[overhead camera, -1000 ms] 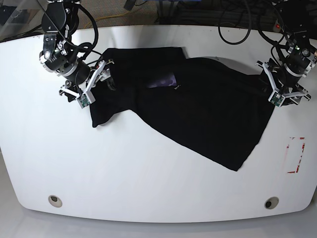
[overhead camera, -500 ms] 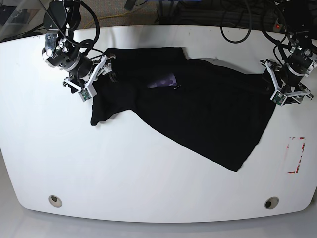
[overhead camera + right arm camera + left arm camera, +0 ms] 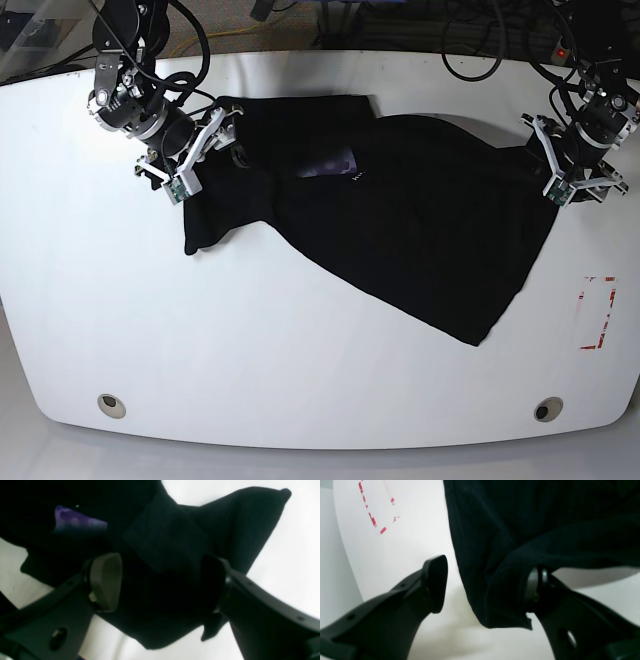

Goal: Fold the T-shirt properly
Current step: 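Hold the shirt edge with both grippers and pull it taut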

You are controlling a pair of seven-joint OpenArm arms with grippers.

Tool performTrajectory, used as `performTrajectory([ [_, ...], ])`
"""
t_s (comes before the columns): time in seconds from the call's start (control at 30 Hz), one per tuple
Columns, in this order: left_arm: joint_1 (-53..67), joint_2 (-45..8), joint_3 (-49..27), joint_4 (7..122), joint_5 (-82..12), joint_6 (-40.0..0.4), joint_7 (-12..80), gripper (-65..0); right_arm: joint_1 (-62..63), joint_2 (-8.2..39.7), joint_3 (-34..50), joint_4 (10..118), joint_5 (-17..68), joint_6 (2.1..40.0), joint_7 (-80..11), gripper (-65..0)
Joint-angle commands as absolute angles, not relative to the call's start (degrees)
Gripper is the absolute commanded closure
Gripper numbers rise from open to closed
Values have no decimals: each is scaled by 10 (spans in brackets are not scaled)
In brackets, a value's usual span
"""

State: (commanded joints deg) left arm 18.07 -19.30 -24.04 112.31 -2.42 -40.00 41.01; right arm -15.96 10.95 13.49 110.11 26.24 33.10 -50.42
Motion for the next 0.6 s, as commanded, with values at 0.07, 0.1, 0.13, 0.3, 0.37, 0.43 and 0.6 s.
performTrajectory([
  [0.07, 182, -193, -240, 1123, -24, -400, 410, -374, -148, 109, 138, 1087, 262, 331, -504, -472],
  [0.1, 182, -193, -240, 1123, -24, -400, 410, -374, -144, 109, 139, 1078, 262, 331, -504, -472],
  [0.13, 182, -193, -240, 1123, -24, -400, 410, -374, -138, 111, 140, 1069, 262, 331, -503, -472],
  [0.3, 182, -193, -240, 1123, -24, -400, 410, -374, -133, 128, 167, 1060, 262, 330, -503, -472],
  [0.37, 182, -193, -241, 1123, -24, -400, 410, -374, -134, 131, 175, 1062, 262, 330, -503, -472],
  [0.43, 182, -193, -241, 1122, -24, -400, 410, -374, -134, 132, 182, 1061, 262, 331, -503, -472],
  [0.6, 192, -193, -240, 1113, -24, -400, 407, -374, -136, 137, 193, 1049, 262, 331, -503, -472],
])
